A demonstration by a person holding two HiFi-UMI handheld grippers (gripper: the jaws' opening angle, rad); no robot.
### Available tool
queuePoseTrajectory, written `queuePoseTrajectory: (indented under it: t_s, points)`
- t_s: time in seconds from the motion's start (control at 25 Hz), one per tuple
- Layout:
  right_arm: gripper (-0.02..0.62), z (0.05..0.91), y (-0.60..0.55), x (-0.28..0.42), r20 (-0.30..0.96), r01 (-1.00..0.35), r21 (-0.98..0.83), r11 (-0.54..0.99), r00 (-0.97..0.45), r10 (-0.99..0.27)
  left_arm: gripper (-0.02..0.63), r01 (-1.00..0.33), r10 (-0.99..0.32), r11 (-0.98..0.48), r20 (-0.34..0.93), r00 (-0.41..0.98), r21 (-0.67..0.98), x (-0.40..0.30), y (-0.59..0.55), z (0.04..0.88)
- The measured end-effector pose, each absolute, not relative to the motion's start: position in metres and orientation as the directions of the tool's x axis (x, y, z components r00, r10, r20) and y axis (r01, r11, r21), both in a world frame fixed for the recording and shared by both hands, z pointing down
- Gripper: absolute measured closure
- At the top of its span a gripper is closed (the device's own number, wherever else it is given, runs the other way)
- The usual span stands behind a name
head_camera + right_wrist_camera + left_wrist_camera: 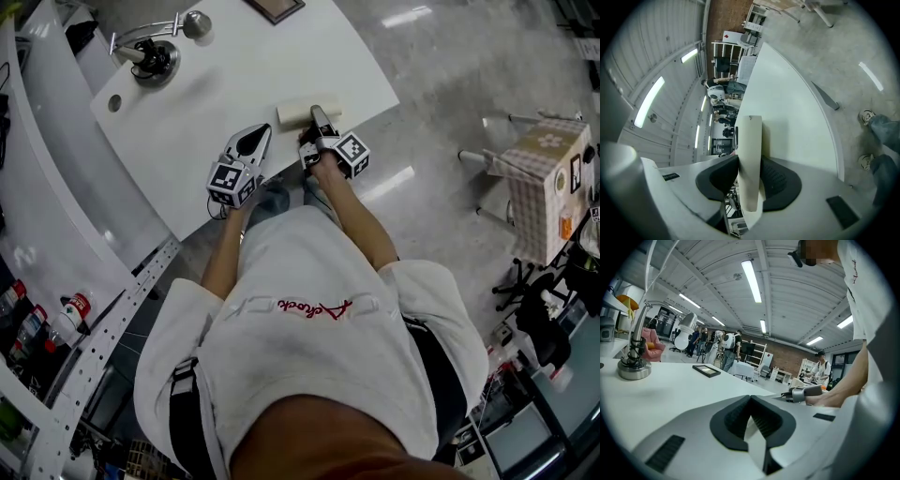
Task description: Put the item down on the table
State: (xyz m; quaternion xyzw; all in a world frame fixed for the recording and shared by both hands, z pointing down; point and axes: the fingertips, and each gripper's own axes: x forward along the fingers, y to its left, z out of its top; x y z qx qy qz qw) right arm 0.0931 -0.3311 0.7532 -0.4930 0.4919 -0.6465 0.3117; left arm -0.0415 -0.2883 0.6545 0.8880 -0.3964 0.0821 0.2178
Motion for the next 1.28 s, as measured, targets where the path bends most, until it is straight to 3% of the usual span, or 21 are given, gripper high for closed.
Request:
queuePoseTrajectory:
  t_s: [0.2, 0.48, 0.68, 0.92, 1.12, 1.28]
  points:
    - [0.397, 0.747, -0.333, 0.093, 0.299, -0.051, -0.953, -0.299, -0.320, -0.899, 0.583, -0.734, -0.666, -0.597, 0.311, 0.678, 0.322, -0.039, -0.288, 0.652]
    - [0.264, 0.734, -0.336, 0.088, 0.211, -0.027, -0.976, -0.217, -0.378, -0.901, 0.583, -0.722, -0.653, -0.614, 0.307, 0.692, 0.319, -0.034, -0.288, 0.650]
    - [0.264, 0.726, -0.332, 0.070, 0.278, -0.313, -0.942, -0.121, -0.526, -0.804, 0.583, -0.711, -0.638, -0.624, 0.312, 0.704, 0.325, -0.028, -0.289, 0.652]
    - [0.250, 0.734, -0.321, 0.048, 0.503, -0.693, -0.718, 0.060, -0.576, -0.644, 0.583, -0.704, -0.630, -0.629, 0.315, 0.710, 0.329, -0.025, -0.291, 0.652]
    - [0.253, 0.748, -0.313, 0.041, 0.646, -0.849, -0.471, 0.238, -0.516, -0.563, 0.583, -0.703, -0.635, -0.629, 0.302, 0.711, 0.332, -0.027, -0.295, 0.648]
    - [0.271, 0.755, -0.307, 0.041, 0.701, -0.887, -0.336, 0.315, -0.459, -0.546, 0.583, -0.703, -0.635, -0.628, 0.304, 0.710, 0.333, -0.028, -0.296, 0.646]
